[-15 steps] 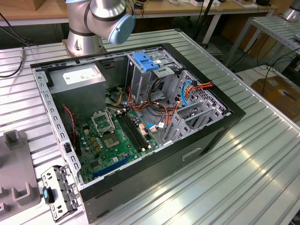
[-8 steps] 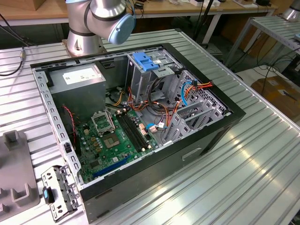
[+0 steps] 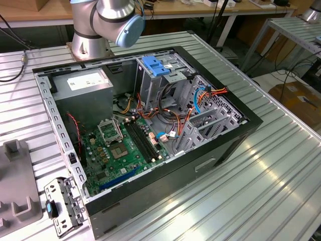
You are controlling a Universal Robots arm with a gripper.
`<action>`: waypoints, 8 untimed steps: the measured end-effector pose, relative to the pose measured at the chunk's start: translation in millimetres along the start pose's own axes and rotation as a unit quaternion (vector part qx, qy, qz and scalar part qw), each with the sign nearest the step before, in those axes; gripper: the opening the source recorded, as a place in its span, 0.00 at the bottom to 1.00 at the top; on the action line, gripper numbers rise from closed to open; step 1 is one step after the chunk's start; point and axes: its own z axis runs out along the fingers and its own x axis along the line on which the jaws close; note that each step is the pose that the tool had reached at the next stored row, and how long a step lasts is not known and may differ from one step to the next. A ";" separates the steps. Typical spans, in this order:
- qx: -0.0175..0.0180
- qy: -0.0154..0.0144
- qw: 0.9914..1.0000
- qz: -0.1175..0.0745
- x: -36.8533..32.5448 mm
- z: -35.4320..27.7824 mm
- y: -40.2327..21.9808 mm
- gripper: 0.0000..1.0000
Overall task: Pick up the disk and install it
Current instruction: 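Pick up the disk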
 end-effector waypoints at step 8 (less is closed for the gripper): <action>0.000 -0.001 1.000 -0.017 0.1 0.6 0.0 0.37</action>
